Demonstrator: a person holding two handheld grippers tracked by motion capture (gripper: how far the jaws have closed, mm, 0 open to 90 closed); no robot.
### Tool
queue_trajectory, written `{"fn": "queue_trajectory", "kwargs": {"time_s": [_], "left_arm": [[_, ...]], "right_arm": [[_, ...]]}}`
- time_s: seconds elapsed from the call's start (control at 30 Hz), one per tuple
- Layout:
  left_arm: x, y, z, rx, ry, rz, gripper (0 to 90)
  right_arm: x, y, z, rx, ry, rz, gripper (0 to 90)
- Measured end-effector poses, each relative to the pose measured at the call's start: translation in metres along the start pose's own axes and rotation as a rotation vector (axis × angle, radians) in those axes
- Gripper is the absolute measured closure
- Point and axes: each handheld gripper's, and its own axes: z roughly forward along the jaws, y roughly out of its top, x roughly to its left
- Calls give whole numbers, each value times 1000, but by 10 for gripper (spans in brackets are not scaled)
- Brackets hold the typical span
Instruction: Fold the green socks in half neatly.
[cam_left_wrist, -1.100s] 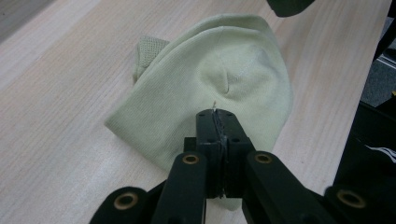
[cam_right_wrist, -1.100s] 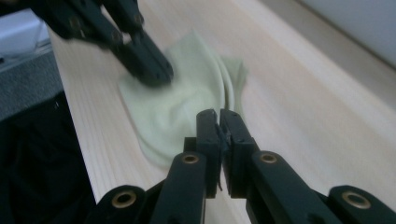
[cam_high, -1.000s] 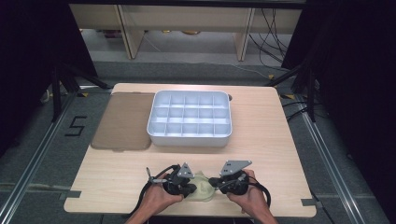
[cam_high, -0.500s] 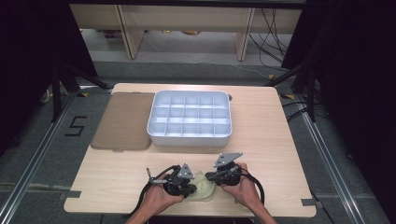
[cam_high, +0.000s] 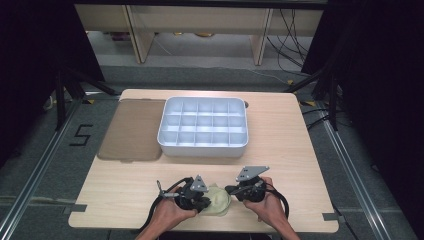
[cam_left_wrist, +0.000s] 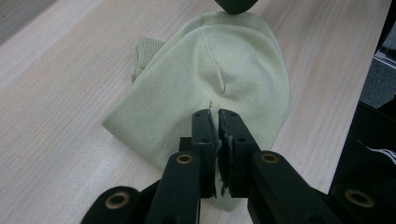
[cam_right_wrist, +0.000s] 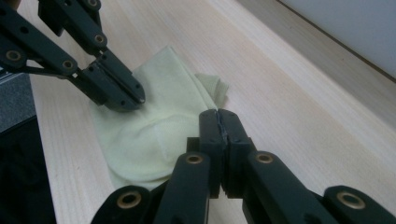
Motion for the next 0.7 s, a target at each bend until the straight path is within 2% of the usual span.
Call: {"fn": "queue_trajectory", "kwargs": {"time_s": [0.07, 0.23, 0.27, 0.3, 0.33, 0.37, 0.4, 0.47, 0.5, 0.57, 0.7], "left_arm": [[1, 0, -1, -3, 2, 14, 837], [2, 0, 0, -3, 2, 16, 841], [1, 0, 0, -5, 4, 0, 842], [3, 1, -1, -9, 5, 17, 842], [3, 1, -2, -6, 7, 10, 841], [4, 1, -3, -17, 11, 19, 839], [5, 2, -4, -23, 17, 7, 836], [8, 3, -6, -28, 21, 8, 837], [11, 4, -6, -61, 34, -35, 837], [22, 5, -6, -76, 50, -74, 845], [30, 2, -1, -53, 67, -76, 854]], "right_arm": [[0, -1, -2, -4, 3, 7, 892], [4, 0, -4, -20, 21, 2, 891], [7, 0, 0, -4, 32, -3, 891], [8, 1, 2, 7, 35, -4, 891], [9, 1, 5, 11, 37, -19, 891], [9, 1, 7, 24, 38, -16, 891], [9, 1, 8, 30, 31, -19, 891], [10, 0, 9, 36, 41, -15, 891], [10, -1, 10, 41, 41, -20, 891], [10, -2, 13, 51, 36, -13, 891], [8, -2, 13, 47, 48, -29, 891]]}}
